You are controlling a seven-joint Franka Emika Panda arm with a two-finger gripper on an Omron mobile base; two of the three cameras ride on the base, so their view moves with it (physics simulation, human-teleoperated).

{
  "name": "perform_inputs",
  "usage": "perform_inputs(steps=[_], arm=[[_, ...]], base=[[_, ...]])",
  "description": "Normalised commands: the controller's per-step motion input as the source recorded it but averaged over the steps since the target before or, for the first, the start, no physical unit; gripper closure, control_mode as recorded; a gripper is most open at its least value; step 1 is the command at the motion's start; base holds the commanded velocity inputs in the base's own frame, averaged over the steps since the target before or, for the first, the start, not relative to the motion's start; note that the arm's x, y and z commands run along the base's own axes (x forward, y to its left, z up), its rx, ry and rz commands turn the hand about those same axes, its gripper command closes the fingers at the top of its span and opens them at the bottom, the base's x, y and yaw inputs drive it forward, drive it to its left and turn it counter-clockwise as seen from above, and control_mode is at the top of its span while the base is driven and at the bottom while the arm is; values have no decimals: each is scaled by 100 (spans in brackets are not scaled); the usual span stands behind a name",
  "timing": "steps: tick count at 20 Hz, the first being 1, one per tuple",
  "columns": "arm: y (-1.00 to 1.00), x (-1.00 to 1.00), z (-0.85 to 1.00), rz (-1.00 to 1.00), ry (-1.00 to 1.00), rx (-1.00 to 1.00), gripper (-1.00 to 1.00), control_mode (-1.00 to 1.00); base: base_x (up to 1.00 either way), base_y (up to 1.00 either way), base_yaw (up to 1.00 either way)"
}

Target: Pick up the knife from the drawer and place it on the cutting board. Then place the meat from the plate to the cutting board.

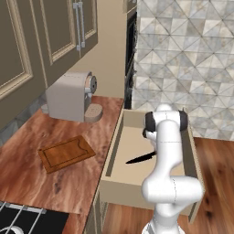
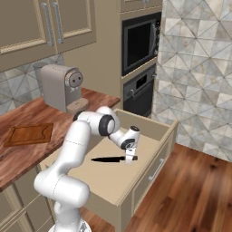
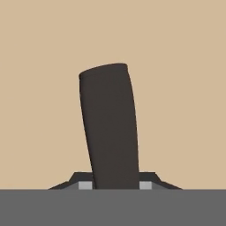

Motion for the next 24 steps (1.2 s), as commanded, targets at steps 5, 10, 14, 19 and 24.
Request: perform_inputs(steps=[5,10,14,19,24], arm=[[-4,-28,31,-2,-7,0,100,-100],[0,-21,46,0,-2,0,100,-100],[0,-24,51,0,-3,0,100,-100],[0,-26,56,0,-5,0,100,-100],[0,-32,54,0,-6,0,100,-100]], base=[[0,0,0],[0,0,0],[0,0,0],[0,0,0],[0,0,0]])
